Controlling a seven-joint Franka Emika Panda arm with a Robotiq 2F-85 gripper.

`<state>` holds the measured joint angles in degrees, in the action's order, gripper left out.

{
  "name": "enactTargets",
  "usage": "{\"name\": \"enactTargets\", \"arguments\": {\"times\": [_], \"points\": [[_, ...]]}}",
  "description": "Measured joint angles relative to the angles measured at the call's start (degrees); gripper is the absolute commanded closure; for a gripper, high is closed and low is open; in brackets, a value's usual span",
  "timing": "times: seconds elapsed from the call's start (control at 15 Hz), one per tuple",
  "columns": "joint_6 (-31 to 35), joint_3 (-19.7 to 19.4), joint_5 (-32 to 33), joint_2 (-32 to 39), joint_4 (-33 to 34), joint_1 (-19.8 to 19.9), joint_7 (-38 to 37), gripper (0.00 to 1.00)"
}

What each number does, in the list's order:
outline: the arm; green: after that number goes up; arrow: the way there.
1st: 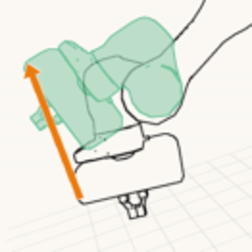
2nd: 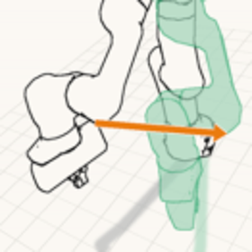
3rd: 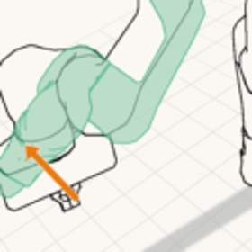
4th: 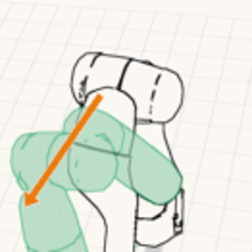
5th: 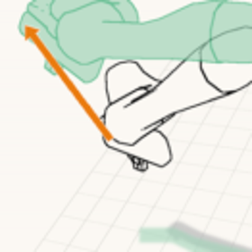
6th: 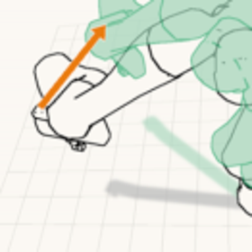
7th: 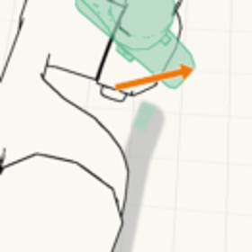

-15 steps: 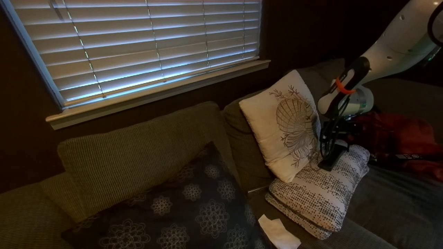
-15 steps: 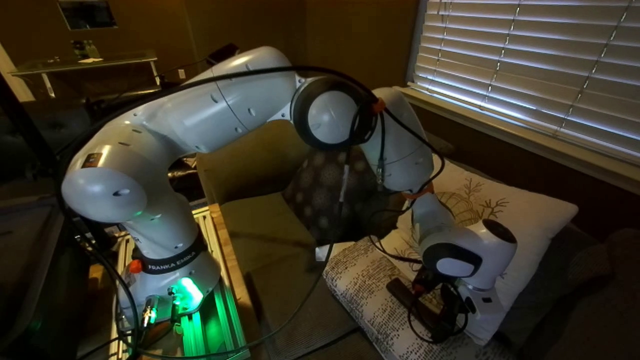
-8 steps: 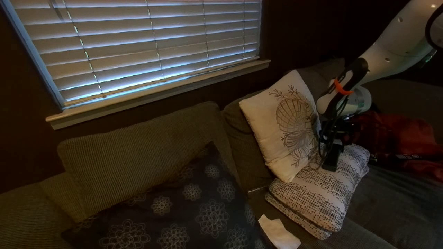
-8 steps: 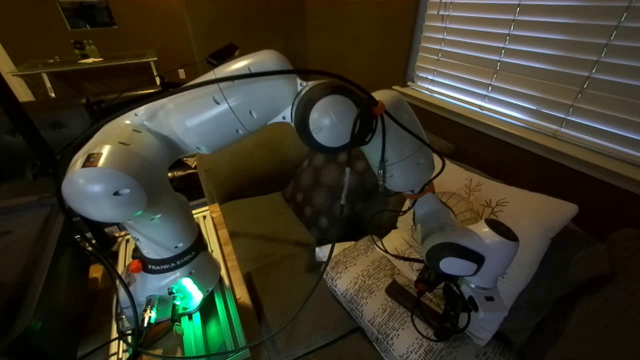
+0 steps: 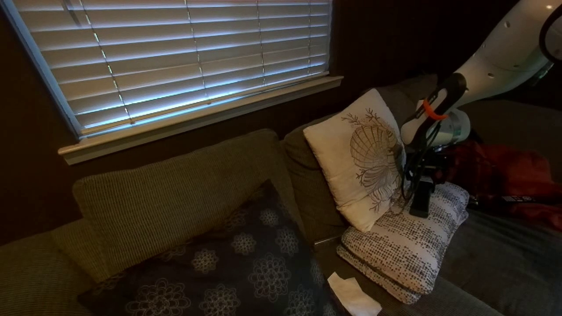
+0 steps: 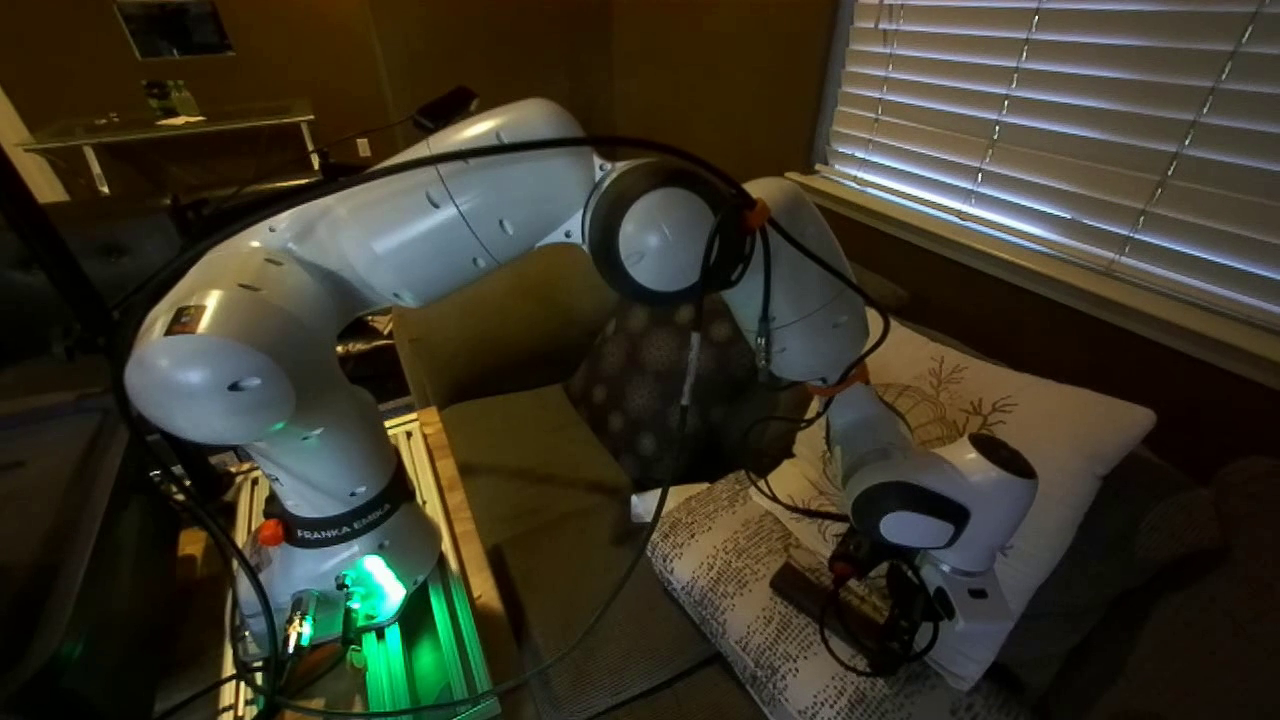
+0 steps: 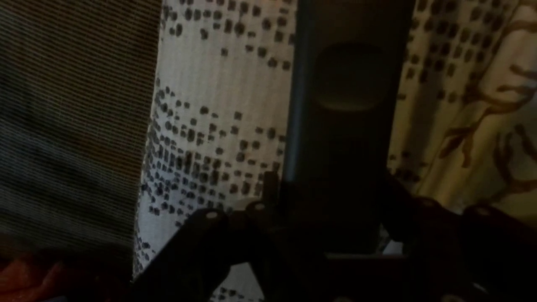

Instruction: Move the remote forward

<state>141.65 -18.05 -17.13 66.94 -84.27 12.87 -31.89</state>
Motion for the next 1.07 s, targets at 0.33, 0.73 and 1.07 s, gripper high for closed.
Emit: {"name": "enactTargets", "arguments": {"times": [0.33, 0.73, 1.07], "points": [[0.22, -0.79, 0.0, -2.68, -2.66, -2.23, -4.11, 0.68], [0.22, -1.05, 0.0, -8.7, -8.62, -5.43, -8.05, 0.68], [0.03, -1.78, 1.36, -13.01, -13.5, -6.8, -9.41, 0.68]]}}
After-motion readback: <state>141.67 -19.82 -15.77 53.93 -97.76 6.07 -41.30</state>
